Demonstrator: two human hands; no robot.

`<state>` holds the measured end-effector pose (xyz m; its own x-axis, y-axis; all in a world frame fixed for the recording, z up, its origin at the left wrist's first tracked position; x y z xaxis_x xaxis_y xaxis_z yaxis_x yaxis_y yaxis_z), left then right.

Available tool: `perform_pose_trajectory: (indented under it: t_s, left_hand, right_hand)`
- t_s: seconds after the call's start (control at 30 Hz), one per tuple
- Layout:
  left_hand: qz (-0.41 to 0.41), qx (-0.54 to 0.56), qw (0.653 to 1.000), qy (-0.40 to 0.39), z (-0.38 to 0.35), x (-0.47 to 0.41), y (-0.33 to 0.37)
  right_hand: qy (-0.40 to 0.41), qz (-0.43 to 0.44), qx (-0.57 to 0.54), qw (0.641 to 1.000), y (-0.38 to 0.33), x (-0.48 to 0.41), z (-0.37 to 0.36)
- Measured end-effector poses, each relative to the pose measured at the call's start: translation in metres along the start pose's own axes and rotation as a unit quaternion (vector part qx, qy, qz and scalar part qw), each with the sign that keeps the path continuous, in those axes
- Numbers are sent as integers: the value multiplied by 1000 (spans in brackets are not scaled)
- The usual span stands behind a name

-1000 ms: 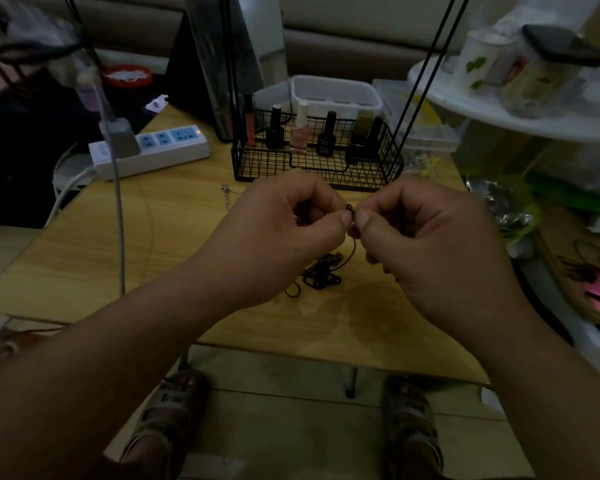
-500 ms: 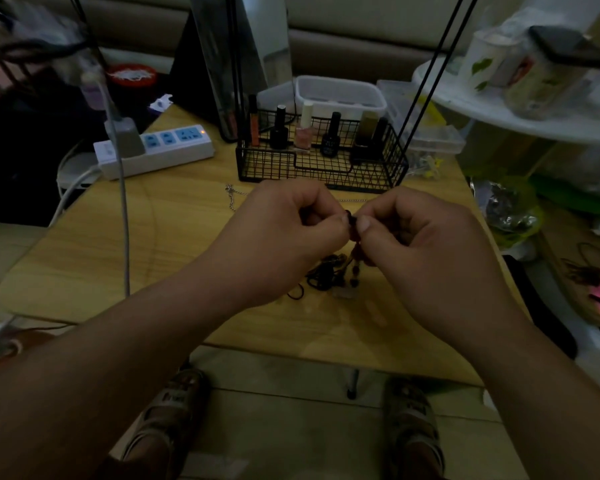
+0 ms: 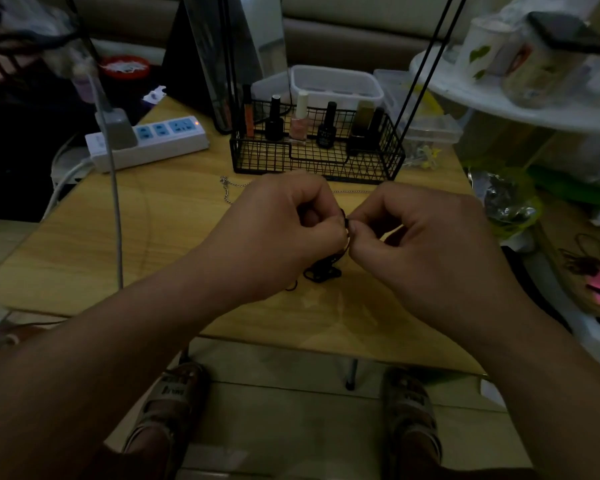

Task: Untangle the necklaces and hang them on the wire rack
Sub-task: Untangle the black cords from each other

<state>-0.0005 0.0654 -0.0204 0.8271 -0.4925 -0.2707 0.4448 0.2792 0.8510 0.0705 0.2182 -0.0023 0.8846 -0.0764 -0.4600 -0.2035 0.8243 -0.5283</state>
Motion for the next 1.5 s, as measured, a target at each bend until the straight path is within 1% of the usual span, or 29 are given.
perform_pose_trajectory:
  t_s: [0.13,0.2,0.27,0.33,0.37,0.4,0.47,0.53,0.63,0.8,0.93,1.03,1.1,1.17,1.23,1.27,1.33,1.37,1.4,1.5]
  left_hand:
    - [48,75,996,-7,-2,-2,-2]
    - [72,117,990,-5,-3,-4,-5]
    - [92,156,983,-3,-4,-5,-6]
    - [103,184,977,-7,-4,-5,-5]
    - [105,191,976,-9,-4,-5,-4]
    - [105,192,976,-11,-3,-5,-4]
    - [97,177,979,-15,0,-3,-2]
    - [75,131,988,-19,2,-2,-1]
    - [44,90,995,-17,4,-1,2]
    - [19,76,997,-20,6,-2,1]
    - [6,52,998,-27,3,-3,-1]
    - [2,47,998,-36,1,-2,-2]
    - [6,50,998,-38,0,-2,-4]
    - [14,63,997,-41,0,-3,-5]
    - [24,94,994,-45,0,-4,-5]
    - [29,111,992,-42,1,-4,-6]
    - [38,134,990,-26,4,-6,-7]
    - [42,139,989,-20,5,-7,-8]
    - [44,141,989,-19,6,-8,-8]
    - [54,140,988,-21,7,-8,-9]
  right_hand:
    - [50,-46,-77,995,1,3,-2]
    - [59,-90,-146,983,4,3,-4]
    - [54,-152,-246,956,8,2,-8]
    - [42,-207,-336,918,11,2,-11]
    - [34,-219,-358,907,11,2,-11]
    - [26,-221,-363,905,11,2,-11]
    - [19,-199,-328,923,11,2,-9]
    - [21,-172,-285,943,10,2,-7]
    - [33,-142,-237,961,8,1,-5]
    - [31,-97,-183,978,5,2,-3]
    - [17,-36,-99,994,1,5,-3]
    - [5,14,-28,999,1,4,-2]
    - [5,14,-24,1000,1,4,-1]
    - [13,-15,-70,997,3,4,-1]
    - [14,-68,-160,985,6,4,-4]
    - [14,-101,-221,970,8,3,-6]
    - [20,-174,-354,919,14,2,-9]
    - [19,-198,-394,897,18,2,-10]
    - [15,-211,-406,889,20,2,-10]
    - [-12,-215,-397,892,22,3,-11]
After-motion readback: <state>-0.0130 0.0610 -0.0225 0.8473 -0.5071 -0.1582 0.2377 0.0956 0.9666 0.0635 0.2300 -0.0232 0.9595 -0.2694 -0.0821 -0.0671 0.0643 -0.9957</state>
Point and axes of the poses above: each hand's wrist, its own x-axis away from the middle knuckle, its own z-axis out of the back of the hand, y = z × x, the point moved 4 cm from there along -x, towards the middle knuckle, and after that the axes turned 4 degrees about y, right-handed, at the moved point
